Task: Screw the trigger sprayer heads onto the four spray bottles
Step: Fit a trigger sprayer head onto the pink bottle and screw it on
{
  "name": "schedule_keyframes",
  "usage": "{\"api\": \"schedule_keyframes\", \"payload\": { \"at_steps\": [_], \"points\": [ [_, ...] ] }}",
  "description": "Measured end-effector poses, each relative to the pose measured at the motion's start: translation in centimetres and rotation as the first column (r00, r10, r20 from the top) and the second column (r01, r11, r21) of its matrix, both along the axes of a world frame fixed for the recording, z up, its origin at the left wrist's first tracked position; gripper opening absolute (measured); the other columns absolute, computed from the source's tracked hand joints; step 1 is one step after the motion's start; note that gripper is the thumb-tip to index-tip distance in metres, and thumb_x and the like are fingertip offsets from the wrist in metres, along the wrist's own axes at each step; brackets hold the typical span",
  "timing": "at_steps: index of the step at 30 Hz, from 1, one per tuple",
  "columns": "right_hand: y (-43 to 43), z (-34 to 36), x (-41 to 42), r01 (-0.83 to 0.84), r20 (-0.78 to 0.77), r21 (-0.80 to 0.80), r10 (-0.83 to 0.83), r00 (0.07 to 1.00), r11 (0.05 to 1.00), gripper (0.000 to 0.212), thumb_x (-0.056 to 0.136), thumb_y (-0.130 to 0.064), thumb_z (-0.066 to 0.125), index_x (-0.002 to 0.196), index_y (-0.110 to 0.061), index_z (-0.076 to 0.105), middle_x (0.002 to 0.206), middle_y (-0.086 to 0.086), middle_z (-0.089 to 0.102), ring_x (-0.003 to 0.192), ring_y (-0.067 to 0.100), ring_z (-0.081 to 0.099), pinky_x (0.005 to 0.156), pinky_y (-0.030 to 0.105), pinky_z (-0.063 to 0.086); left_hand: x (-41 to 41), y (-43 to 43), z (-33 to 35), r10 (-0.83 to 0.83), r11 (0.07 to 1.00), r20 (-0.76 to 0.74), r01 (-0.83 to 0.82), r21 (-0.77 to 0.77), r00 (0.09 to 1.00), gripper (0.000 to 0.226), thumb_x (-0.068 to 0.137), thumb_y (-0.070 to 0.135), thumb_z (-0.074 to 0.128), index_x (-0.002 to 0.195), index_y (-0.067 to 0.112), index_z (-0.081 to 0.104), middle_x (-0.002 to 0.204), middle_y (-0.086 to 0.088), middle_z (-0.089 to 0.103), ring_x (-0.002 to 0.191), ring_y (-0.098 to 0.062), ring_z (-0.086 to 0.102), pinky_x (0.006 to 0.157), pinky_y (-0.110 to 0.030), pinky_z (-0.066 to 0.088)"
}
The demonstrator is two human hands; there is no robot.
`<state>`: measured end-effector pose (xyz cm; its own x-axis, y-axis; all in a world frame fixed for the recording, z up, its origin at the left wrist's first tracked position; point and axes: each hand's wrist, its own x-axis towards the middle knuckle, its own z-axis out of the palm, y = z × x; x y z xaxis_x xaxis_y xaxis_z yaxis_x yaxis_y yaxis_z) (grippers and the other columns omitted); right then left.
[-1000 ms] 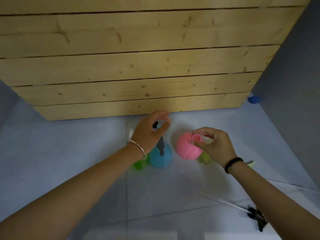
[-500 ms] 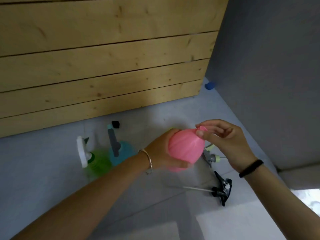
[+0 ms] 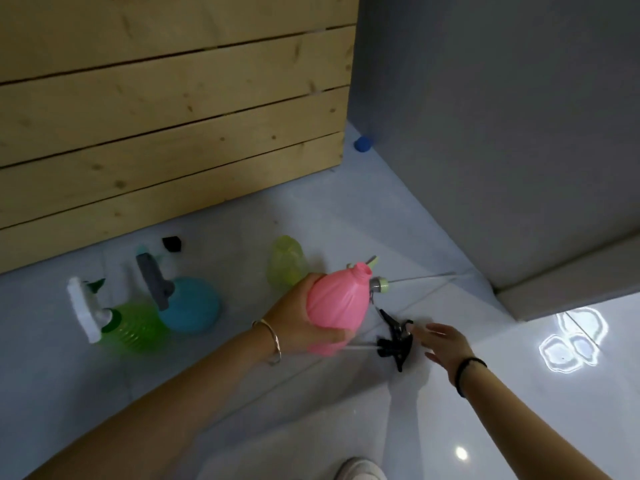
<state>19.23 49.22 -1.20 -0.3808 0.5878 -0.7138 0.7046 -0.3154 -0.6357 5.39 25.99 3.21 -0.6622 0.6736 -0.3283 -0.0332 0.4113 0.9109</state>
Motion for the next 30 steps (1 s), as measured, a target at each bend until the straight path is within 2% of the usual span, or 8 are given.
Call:
{"api": "schedule_keyframes", "payload": {
  "at_steps": [4,8,10,12,18,22,24,30],
  "points": [
    [-1.2,-2.7,-0.2,-0.082,0.118,0.030,0.078,0.990,0.996,0.052,0.072,-0.023,0.080,0.110,0.006,0.060,0.101,0.013,0.058,0.095,0.032,0.057,0.090,0.040,0.047,0.4,-0.1,-1.0,0.028,0.999,0.029,-0.028,-0.018,0.999,0.077,0.037,0.052,0.082,0.104,0.046,0.045,0.110,0.021,0.054,0.095,0.006,0.056,0.065,-0.007,0.046],
    [-2.1,-3.5,-1.2,-0.119,0.194,0.118,0.095,0.976,0.986,0.037,0.064,-0.031,0.084,0.064,-0.007,0.056,0.063,0.007,0.053,0.056,0.020,0.048,0.048,0.022,0.037,0.7,-0.1,-1.3,0.009,0.998,0.042,-0.006,-0.063,0.999,0.078,0.037,0.052,0.081,0.105,0.045,0.044,0.109,0.020,0.055,0.095,0.006,0.056,0.065,-0.009,0.046],
    [-2.3,-3.7,-1.4,-0.144,0.240,0.137,0.109,0.965,0.980,0.041,0.062,-0.031,0.084,0.079,-0.002,0.061,0.071,0.010,0.062,0.059,0.022,0.053,0.040,0.022,0.034,0.7,-0.1,-1.2,0.008,0.997,0.048,-0.004,-0.073,0.999,0.077,0.037,0.052,0.081,0.105,0.046,0.044,0.109,0.020,0.055,0.095,0.005,0.056,0.063,-0.009,0.046],
    [-2.5,-3.5,-1.4,-0.171,0.283,0.143,0.125,0.951,0.975,0.047,0.063,-0.029,0.083,0.094,-0.001,0.062,0.078,0.012,0.066,0.060,0.021,0.056,0.041,0.023,0.035,0.8,-0.1,-1.0,0.012,0.998,0.056,-0.008,-0.068,0.998,0.078,0.036,0.052,0.080,0.104,0.046,0.044,0.109,0.019,0.054,0.096,0.004,0.056,0.064,-0.011,0.046],
    [-2.3,-2.8,-1.1,-0.235,0.311,0.139,0.183,0.933,0.962,0.040,0.066,-0.040,0.080,0.075,-0.005,0.062,0.058,0.003,0.053,0.053,0.015,0.048,0.044,0.025,0.035,0.8,-0.6,-0.5,0.002,0.998,0.048,0.001,-0.056,0.999,0.080,0.036,0.052,0.081,0.106,0.043,0.045,0.113,0.016,0.055,0.099,-0.001,0.057,0.068,-0.014,0.048],
    [-2.0,-1.4,-1.2,-0.193,0.052,0.070,0.189,0.981,0.979,0.033,0.078,-0.024,0.074,0.099,-0.001,0.064,0.084,0.012,0.065,0.072,0.023,0.061,0.066,0.030,0.055,-0.1,-1.5,0.9,-0.017,0.999,0.000,0.016,-0.047,1.000,0.082,0.038,0.051,0.081,0.110,0.041,0.045,0.114,0.015,0.056,0.102,-0.005,0.058,0.073,-0.016,0.047],
    [-1.8,0.5,-1.8,-0.210,-0.055,0.037,0.212,0.976,0.977,0.031,0.085,-0.017,0.067,0.110,0.000,0.059,0.091,0.017,0.066,0.071,0.025,0.063,0.065,0.031,0.057,-0.6,-1.9,2.3,-0.034,0.998,-0.032,0.032,-0.046,0.999,0.080,0.038,0.053,0.080,0.109,0.042,0.045,0.114,0.016,0.056,0.100,-0.001,0.057,0.072,-0.016,0.048],
    [-2.3,8.9,-3.9,-0.364,-0.290,0.114,0.381,0.878,0.925,0.022,0.086,-0.029,0.065,0.103,-0.016,0.060,0.093,0.012,0.070,0.076,0.025,0.066,0.082,0.041,0.053,-1.5,-3.3,8.4,-0.008,1.000,-0.103,0.008,0.003,0.995,0.082,0.038,0.053,0.082,0.111,0.042,0.046,0.115,0.012,0.056,0.099,-0.006,0.060,0.067,-0.016,0.052]
  ]
}}
